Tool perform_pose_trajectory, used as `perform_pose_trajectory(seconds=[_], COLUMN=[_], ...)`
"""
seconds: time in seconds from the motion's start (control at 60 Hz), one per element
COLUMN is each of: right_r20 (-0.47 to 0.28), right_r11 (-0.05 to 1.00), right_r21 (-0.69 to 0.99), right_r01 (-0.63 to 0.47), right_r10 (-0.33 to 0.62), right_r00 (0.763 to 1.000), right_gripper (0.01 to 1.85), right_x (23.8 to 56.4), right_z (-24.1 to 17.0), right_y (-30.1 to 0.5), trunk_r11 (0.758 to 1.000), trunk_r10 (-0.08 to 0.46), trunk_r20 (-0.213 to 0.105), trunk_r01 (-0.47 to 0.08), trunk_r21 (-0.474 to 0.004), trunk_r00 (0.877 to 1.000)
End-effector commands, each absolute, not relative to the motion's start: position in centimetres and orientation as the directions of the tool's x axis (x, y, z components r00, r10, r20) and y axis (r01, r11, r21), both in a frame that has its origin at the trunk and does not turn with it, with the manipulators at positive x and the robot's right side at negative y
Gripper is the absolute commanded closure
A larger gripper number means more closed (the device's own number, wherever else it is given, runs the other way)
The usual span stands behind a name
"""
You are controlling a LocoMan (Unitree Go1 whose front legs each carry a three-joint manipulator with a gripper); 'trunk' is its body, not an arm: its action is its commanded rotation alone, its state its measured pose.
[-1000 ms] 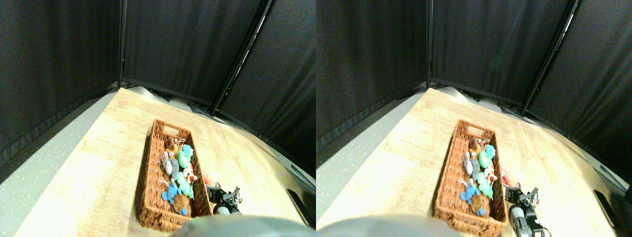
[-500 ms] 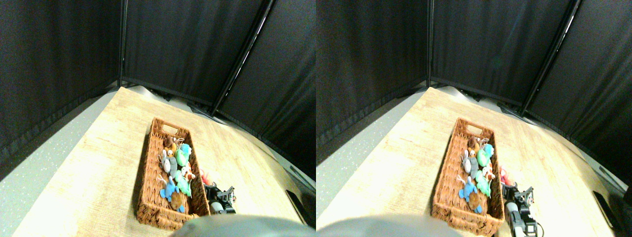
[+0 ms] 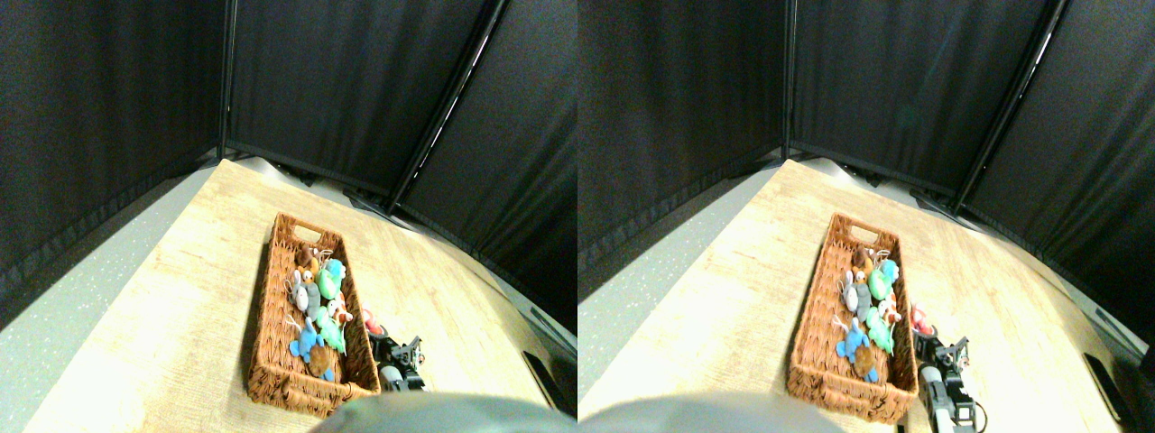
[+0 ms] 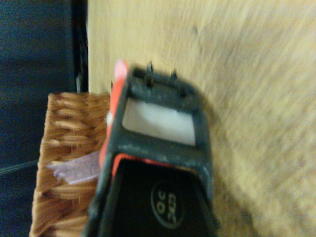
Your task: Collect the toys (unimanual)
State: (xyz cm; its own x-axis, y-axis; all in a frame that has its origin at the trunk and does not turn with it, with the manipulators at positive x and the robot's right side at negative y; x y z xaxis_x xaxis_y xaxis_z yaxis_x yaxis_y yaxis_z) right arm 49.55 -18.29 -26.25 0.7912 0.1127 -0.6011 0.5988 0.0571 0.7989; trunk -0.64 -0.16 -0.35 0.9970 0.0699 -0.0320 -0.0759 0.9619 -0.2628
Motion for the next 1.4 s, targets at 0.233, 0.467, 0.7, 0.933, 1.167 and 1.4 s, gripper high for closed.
perform_pose_trajectory(seconds=[0.233,0.467,0.7,0.933,1.167,1.4], right_r20=[-0.513,-0.464,-0.407,-0.362,-0.362,-0.339], right_r11=[0.292,0.334,0.407,0.477,0.432,0.442], right_r21=[0.813,0.82,0.815,0.811,0.844,0.861], right_r01=[0.503,0.464,0.412,0.339,0.318,0.252], right_r10=[-0.046,-0.086,-0.102,-0.046,0.022,0.129], right_r00=[0.857,0.882,0.908,0.931,0.932,0.932], right_gripper=[1.64,1.61,1.61,1.63,1.6,1.6], right_x=[50.2,51.3,52.6,53.5,53.7,53.7], right_z=[-25.1,-22.6,-19.5,-17.4,-15.8,-14.4], right_y=[-19.3,-19.7,-20.1,-19.5,-18.1,-16.7], trunk_r11=[0.962,0.966,0.968,0.966,0.963,0.959], trunk_r10=[0.072,0.06,0.051,0.056,0.059,0.063], trunk_r20=[-0.061,-0.052,-0.045,-0.033,-0.019,-0.005], trunk_r01=[-0.085,-0.071,-0.061,-0.062,-0.062,-0.062], trunk_r21=[-0.259,-0.249,-0.245,-0.252,-0.264,-0.276], trunk_r00=[0.996,0.997,0.998,0.998,0.998,0.998])
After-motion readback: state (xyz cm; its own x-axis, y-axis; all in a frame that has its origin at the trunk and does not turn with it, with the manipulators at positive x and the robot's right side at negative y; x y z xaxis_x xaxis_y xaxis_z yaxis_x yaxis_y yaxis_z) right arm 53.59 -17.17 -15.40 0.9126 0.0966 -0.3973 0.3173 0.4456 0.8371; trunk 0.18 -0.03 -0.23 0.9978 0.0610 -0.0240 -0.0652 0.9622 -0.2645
